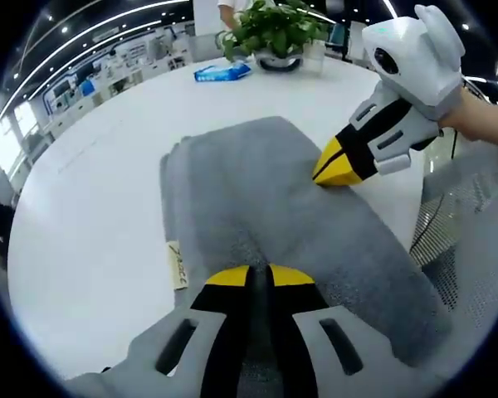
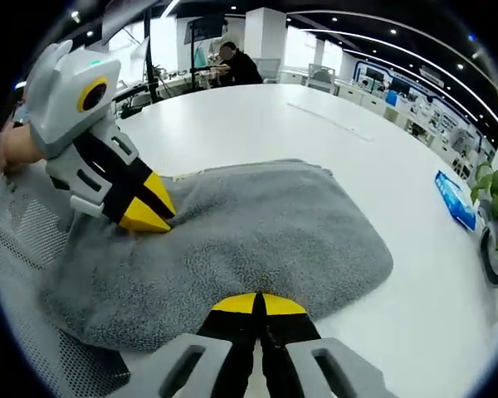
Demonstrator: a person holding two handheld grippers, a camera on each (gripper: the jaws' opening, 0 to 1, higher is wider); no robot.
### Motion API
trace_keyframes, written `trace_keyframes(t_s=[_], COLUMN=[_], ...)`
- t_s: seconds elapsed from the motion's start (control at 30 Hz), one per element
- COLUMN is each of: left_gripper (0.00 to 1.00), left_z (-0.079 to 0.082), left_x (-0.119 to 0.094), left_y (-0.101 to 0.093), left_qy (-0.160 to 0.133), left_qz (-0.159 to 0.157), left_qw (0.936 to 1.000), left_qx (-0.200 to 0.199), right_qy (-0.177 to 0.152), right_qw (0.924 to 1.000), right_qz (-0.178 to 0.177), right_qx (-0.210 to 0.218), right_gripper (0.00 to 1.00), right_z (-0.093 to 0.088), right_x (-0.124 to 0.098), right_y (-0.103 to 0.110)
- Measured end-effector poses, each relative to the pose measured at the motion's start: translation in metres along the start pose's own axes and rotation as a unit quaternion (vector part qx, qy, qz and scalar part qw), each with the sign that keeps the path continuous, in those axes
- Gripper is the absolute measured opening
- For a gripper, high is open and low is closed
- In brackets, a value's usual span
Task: Open the folded towel by lifting each exposed corner and separating the folded layers until the towel lies flat within the target outline without major curled edges
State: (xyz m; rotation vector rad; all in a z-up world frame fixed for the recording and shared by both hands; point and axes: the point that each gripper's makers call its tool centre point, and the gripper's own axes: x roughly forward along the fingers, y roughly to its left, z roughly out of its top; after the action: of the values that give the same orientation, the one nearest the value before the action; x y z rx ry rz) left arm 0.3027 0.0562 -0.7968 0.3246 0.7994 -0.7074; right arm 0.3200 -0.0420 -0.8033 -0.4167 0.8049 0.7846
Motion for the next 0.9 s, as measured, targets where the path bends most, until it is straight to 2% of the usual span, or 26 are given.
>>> trace_keyframes(t_s=[0.43,0.6,0.73,0.9], left_gripper=[0.06,0.06,0.06,0.06], left_z=[0.002,0.003,0.003,0.006], left_x=[0.003,0.003,0.003,0.006], left_y=[-0.005,-0.006,-0.004,-0.004], left_qy=[-0.007,-0.019,-0.028,-0.036], left_qz=[-0.004,-0.001,-0.005,-0.012], left_qw=[0.9997,0.9991,0.9983,0.9981], left_qx=[-0.025,-0.037,-0.05,-0.048], right_qy=[-0.009,-0.012,-0.01,-0.011], right_qw=[0.9998,0.9997,0.9997,0.9987], right_qz=[-0.018,-0.024,-0.023,-0.043], right_qx=[0.001,0.003,-0.006,-0.025], right_gripper=[0.0,0.0,0.0,0.0], right_z=[0.005,0.007,0.01,0.014], right_x=[0.005,0.007,0.01,0.013], right_y=[-0.012,-0.016,-0.018,-0.022])
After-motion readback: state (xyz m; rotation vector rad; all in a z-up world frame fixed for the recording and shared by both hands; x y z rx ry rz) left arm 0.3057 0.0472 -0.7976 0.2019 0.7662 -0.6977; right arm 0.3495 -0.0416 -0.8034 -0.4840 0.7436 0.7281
